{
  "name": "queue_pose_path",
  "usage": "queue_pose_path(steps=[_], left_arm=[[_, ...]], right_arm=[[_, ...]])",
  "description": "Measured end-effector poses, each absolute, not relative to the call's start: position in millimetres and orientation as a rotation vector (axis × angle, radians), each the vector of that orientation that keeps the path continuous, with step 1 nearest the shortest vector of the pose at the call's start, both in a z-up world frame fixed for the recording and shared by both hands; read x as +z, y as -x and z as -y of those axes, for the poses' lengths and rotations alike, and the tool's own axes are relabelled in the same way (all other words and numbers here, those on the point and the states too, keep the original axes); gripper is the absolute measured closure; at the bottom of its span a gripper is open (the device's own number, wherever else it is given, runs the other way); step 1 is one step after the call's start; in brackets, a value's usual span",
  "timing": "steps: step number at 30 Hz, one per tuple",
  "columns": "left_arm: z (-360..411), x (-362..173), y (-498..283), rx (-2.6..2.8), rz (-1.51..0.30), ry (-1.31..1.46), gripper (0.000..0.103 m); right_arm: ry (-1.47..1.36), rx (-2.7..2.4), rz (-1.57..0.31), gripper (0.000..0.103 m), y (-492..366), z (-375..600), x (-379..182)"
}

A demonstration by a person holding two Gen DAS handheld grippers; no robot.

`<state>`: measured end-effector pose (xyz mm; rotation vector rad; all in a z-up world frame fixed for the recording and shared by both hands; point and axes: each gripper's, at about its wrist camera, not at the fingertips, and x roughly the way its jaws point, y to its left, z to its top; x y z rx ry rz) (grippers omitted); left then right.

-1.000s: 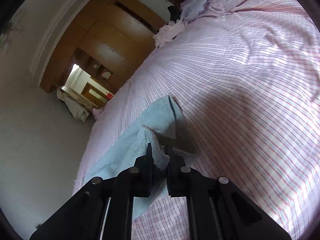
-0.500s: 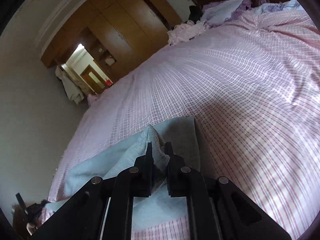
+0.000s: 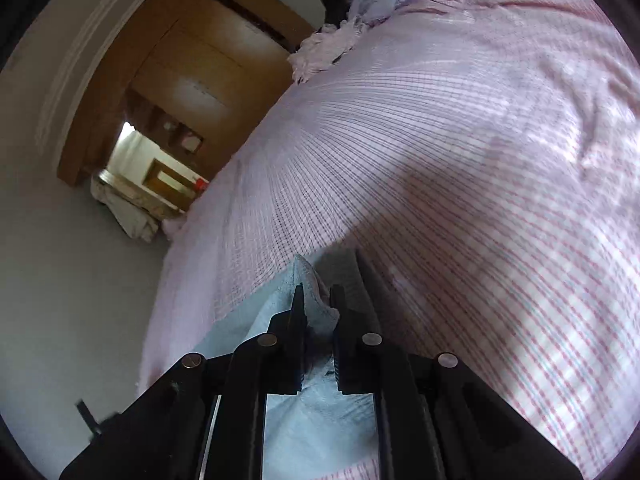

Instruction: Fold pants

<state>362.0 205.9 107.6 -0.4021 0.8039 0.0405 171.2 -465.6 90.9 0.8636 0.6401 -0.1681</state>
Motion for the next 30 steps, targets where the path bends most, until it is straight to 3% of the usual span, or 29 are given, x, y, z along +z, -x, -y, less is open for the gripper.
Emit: queue_pose_path(steps=[8,10,11,12,13,14,15,16,17,18,20,22,23,24,25,26,28,30], left_arm=[[-183,105,-417,0.107,-0.858,0.336,0.100],[-175,100,-426,0.109,-0.878,0.305,0.100],[-173,98,-429,0.102,-0.885,0.299,0.100],[-171,96,-432,0.077,-0.885,0.302,0.100],[-170,98,-433,0.051,-0.845,0.312,0.099],[-175,104,-429,0.037,-0.770,0.338,0.091],[-180,110,-426,0.026,-0.713,0.365,0.080],[-186,120,-416,0.020,-0.623,0.414,0.046],[-191,128,-405,0.018,-0.538,0.450,0.022],[-192,131,-398,0.014,-0.502,0.453,0.019],[-188,136,-390,-0.018,-0.521,0.415,0.020],[-179,130,-380,-0.087,-0.609,0.395,0.024],[-173,128,-372,-0.120,-0.632,0.384,0.030],[-163,125,-362,-0.154,-0.650,0.352,0.033],[-145,124,-349,-0.173,-0.662,0.277,0.039],[-121,121,-336,-0.177,-0.677,0.176,0.056],[-78,113,-312,-0.209,-0.686,0.024,0.082],[-35,106,-285,-0.300,-0.655,-0.065,0.084]], right_arm=[[-0.874,-0.212,-0.675,0.099,-197,470,76],[-0.912,-0.221,-0.686,0.091,-198,475,67],[-0.923,-0.229,-0.670,0.069,-197,478,67],[-0.931,-0.258,-0.607,0.026,-192,481,70],[-0.932,-0.271,-0.522,0.008,-185,483,75],[-0.925,-0.275,-0.424,0.005,-175,483,82],[-0.904,-0.285,-0.318,0.004,-164,482,92],[-0.885,-0.287,-0.283,0.004,-161,481,99],[-0.861,-0.281,-0.270,0.004,-160,479,105],[-0.825,-0.273,-0.282,0.004,-162,476,111],[-0.786,-0.249,-0.365,0.004,-173,464,115],[-0.758,-0.103,-0.574,0.005,-195,439,112],[-0.693,-0.039,-0.709,0.011,-207,415,110],[-0.593,-0.035,-0.796,0.033,-214,391,109],[-0.483,-0.053,-0.838,0.044,-217,369,111],[-0.335,-0.068,-0.863,0.054,-220,343,112],[-0.056,-0.030,-0.866,0.054,-222,292,112],[0.091,0.059,-0.814,0.053,-224,264,114]])
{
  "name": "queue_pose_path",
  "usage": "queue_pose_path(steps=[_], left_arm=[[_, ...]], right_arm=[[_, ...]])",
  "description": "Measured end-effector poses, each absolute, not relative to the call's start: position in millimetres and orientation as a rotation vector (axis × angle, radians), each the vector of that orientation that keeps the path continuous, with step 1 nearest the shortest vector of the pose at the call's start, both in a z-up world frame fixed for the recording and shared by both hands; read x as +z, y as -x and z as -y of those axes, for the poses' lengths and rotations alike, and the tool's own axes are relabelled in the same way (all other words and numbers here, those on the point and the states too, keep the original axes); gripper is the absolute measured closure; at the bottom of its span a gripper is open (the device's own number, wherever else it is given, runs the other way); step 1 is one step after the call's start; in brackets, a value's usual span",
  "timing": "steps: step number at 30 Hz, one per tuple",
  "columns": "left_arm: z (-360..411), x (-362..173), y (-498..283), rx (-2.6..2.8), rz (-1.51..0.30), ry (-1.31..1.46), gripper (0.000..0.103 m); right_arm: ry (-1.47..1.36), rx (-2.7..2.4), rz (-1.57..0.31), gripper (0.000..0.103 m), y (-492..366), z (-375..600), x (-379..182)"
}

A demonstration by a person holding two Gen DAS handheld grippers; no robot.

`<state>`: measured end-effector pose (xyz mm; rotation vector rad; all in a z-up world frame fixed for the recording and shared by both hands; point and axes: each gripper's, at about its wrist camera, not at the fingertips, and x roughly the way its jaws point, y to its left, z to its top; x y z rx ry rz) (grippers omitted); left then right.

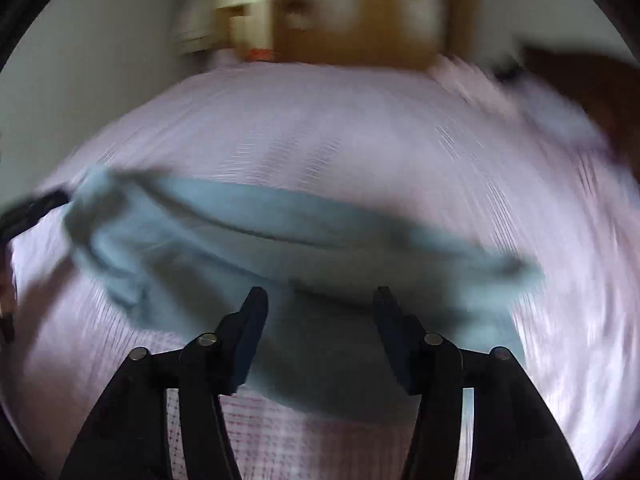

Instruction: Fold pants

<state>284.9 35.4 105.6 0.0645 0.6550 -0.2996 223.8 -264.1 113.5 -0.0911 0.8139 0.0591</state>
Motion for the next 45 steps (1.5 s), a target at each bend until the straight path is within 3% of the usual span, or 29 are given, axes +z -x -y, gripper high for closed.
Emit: queue_pose_path(steps=[5,6,7,8,10,13,18,19,21,22,30,32,35,36,37,39,40,41,42,43,45], left_arm=[[40,82,-252,-0.497,-0.658,-0.114,0.084],[45,76,-253,-0.519,-0.678,-0.095,0.084],[53,68,-253,-0.544,-0.705,-0.068,0.084],[61,61,-252,-0.553,-0.727,-0.052,0.084],[71,47,-251,-0.548,-0.778,-0.023,0.084],[65,34,-255,-0.541,-0.842,0.017,0.084],[61,29,-248,-0.558,-0.910,0.073,0.084],[59,30,-245,-0.551,-0.913,0.081,0.084],[56,33,-236,-0.543,-0.910,0.077,0.081],[59,35,-229,-0.544,-0.899,0.071,0.078],[85,58,-180,-0.675,-0.776,0.081,0.065],[97,50,-184,-0.632,-0.815,0.086,0.064],[110,45,-211,-0.509,-0.836,0.148,0.064],[113,43,-219,-0.496,-0.827,0.160,0.064],[114,43,-227,-0.477,-0.822,0.174,0.066],[112,41,-240,-0.519,-0.846,0.223,0.091],[112,40,-245,-0.577,-0.878,0.274,0.099],[109,41,-248,-0.597,-0.892,0.309,0.099],[105,43,-253,-0.602,-0.887,0.343,0.099],[100,45,-254,-0.609,-0.881,0.375,0.099],[95,47,-250,-0.607,-0.891,0.383,0.100]], right_arm=[[0.370,0.202,-0.851,0.049,-269,225,103],[0.438,0.210,-0.876,0.054,-278,217,95],[0.490,0.208,-0.922,0.067,-292,209,86],[0.481,0.225,-0.984,0.103,-302,209,78],[0.505,0.248,-1.073,0.103,-319,205,64],[0.535,0.228,-1.046,0.103,-335,210,66],[0.465,-0.168,-0.846,0.102,-375,245,86],[0.458,-0.231,-0.827,0.096,-376,252,87],[0.374,-0.197,-0.880,0.053,-367,269,87],[0.343,-0.161,-0.903,0.048,-357,278,85],[0.087,-0.197,-0.921,0.034,-239,326,100],[-0.061,-0.281,-0.921,0.032,-215,348,101],[-0.400,-0.497,-0.897,0.017,-172,390,80],[-0.483,-0.509,-0.891,0.016,-166,398,70],[-0.625,-0.467,-0.880,0.016,-158,409,52],[-0.689,-0.423,-0.823,0.014,-155,418,44],[-0.695,-0.403,-0.793,0.015,-156,419,47],[-0.715,-0.368,-0.762,0.031,-157,421,51],[-0.756,-0.309,-0.731,0.065,-160,424,52],[-0.816,-0.232,-0.722,0.080,-168,427,49],[-0.914,-0.178,-0.775,0.101,-183,434,32]])
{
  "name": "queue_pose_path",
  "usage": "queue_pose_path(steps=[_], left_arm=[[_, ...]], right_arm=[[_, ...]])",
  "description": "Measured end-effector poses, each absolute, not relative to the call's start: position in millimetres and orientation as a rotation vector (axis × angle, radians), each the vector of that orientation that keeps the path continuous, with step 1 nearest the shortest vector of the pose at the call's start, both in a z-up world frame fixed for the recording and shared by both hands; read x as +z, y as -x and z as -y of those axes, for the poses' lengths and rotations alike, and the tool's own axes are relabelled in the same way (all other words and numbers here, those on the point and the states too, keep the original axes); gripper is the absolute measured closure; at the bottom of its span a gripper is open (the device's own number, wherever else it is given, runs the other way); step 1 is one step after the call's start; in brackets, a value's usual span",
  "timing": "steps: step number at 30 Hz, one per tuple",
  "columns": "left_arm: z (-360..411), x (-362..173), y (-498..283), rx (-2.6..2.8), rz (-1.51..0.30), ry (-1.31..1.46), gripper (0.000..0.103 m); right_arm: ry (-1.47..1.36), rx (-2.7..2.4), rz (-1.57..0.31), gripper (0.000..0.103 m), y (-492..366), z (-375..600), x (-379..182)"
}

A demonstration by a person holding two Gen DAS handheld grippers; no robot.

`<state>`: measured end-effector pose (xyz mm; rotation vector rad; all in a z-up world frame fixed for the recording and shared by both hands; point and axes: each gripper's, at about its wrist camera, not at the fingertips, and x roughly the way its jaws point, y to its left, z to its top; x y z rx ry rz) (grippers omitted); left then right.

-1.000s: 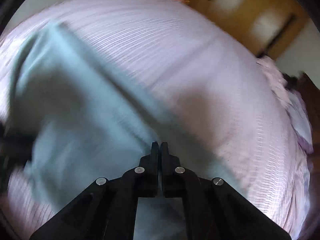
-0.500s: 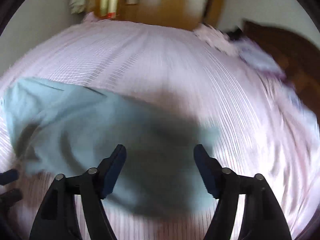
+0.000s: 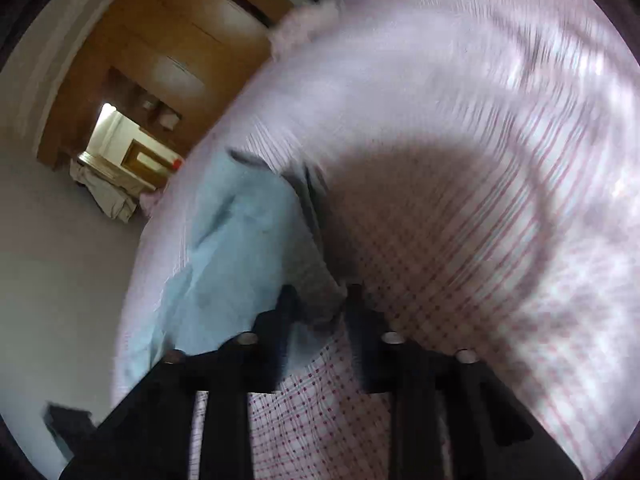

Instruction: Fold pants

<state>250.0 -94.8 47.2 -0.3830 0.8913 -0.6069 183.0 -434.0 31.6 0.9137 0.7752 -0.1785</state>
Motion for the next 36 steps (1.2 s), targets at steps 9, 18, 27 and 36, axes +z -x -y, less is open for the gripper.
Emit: queue_pose_path(steps=[9,18,27,36], left_arm=[[84,83,-194,-0.602,-0.802,0.244,0.100],[89,103,-128,-0.713,-0.783,0.130,0.100],[98,89,-75,-0.733,-0.885,0.057,0.100],[16,78,-81,-0.684,-0.849,0.328,0.090]], right_arm=[[-1.087,-0.033,-0.654,0.102,-163,470,54],[-0.974,-0.095,-0.762,0.102,-128,483,76],[-0.879,-0.190,-0.841,0.102,-54,470,91],[-0.855,-0.316,-0.783,0.088,-12,462,69]])
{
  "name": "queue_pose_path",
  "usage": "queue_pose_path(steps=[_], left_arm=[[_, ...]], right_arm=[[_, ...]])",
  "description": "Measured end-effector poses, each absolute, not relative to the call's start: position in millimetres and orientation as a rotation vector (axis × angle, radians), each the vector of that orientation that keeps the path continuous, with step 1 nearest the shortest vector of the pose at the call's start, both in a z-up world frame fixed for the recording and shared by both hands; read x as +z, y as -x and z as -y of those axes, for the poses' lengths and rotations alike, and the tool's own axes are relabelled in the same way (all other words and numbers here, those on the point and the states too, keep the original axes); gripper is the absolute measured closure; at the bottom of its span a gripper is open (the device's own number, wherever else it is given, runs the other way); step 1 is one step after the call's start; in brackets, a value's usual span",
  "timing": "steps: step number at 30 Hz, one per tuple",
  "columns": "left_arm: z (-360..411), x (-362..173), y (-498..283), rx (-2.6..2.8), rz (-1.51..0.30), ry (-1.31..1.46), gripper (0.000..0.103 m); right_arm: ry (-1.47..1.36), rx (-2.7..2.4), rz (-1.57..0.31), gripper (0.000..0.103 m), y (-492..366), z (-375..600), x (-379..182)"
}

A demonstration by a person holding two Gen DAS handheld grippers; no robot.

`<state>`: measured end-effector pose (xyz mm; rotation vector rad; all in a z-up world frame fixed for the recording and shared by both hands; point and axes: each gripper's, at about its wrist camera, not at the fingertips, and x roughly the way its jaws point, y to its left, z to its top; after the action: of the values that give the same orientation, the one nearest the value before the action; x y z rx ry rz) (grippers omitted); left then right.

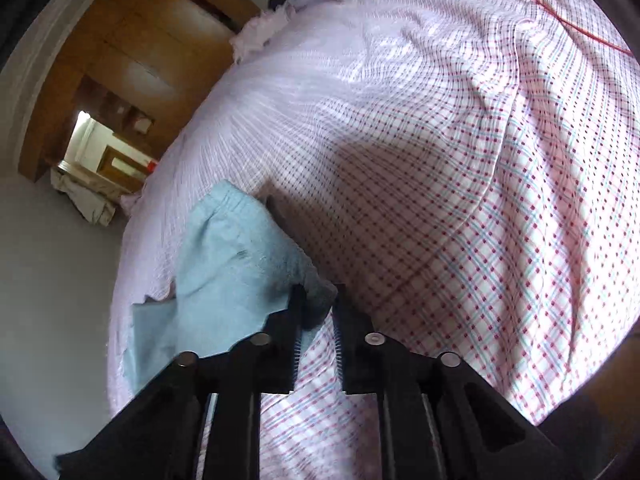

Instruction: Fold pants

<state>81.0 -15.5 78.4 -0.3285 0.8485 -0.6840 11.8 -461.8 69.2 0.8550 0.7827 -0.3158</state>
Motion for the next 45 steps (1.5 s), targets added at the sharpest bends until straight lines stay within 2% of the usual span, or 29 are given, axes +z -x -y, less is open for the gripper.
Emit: queue_pose_path(steps=[2,3,4,5,7,9,12,15,16,18,19,20,23,27,34,36,40,43,44,45], left_arm=[[-26,88,-97,-0.574,-0.754,0.366,0.075],[-46,94,-111,-0.496,-0.723,0.356,0.071],[-68,96,-131,-0.437,-0.709,0.368,0.061],[-85,96,-150,-0.419,-0.715,0.399,0.057],[-122,84,-198,-0.361,-0.748,0.509,0.055],[-142,68,-235,-0.313,-0.776,0.546,0.048],[-157,34,-287,-0.291,-0.912,0.641,0.048],[-155,22,-319,-0.338,-0.905,0.728,0.048],[-154,20,-329,-0.351,-0.892,0.752,0.049],[-153,15,-349,-0.327,-0.905,0.786,0.088],[-152,10,-360,-0.308,-0.939,0.803,0.096],[-140,12,-368,-0.317,-0.955,0.828,0.097],[-155,22,-359,-0.312,-0.834,0.971,0.097],[-182,42,-319,-0.245,-0.714,1.009,0.097],[-221,70,-227,-0.162,-0.643,0.972,0.097],[-241,78,-202,-0.121,-0.608,0.977,0.103],[-303,87,-147,-0.013,-0.494,1.059,0.103],[-314,78,-140,0.020,-0.575,1.005,0.103],[-311,74,-139,0.033,-0.603,0.969,0.103],[-307,70,-133,0.032,-0.629,0.928,0.102]], right_arm=[[-0.775,-0.336,-0.777,0.080,-8,453,71],[-0.714,-0.345,-0.785,0.077,-12,446,69],[-0.685,-0.348,-0.792,0.076,-16,442,69],[-0.648,-0.355,-0.803,0.074,-19,438,69],[-0.585,-0.367,-0.804,0.073,-22,430,71],[-0.562,-0.372,-0.809,0.073,-23,430,69],[-0.597,-0.359,-0.797,0.073,-23,436,65],[-0.622,-0.352,-0.791,0.073,-22,439,62],[-0.620,-0.352,-0.791,0.073,-24,438,60],[-0.595,-0.353,-0.787,0.073,-26,435,60],[-0.584,-0.353,-0.787,0.077,-28,433,60],[-0.577,-0.345,-0.786,0.091,-29,431,61],[-0.560,-0.337,-0.759,0.100,-26,428,68],[-0.574,-0.340,-0.716,0.101,-16,430,79],[-0.675,-0.314,-0.733,0.101,2,432,85],[-0.672,-0.341,-0.747,0.101,8,432,86],[-0.681,-0.314,-0.784,0.101,15,430,84],[-0.596,-0.354,-0.837,0.095,10,420,80],[-0.578,-0.364,-0.836,0.089,9,416,80],[-0.556,-0.378,-0.836,0.078,9,415,82]])
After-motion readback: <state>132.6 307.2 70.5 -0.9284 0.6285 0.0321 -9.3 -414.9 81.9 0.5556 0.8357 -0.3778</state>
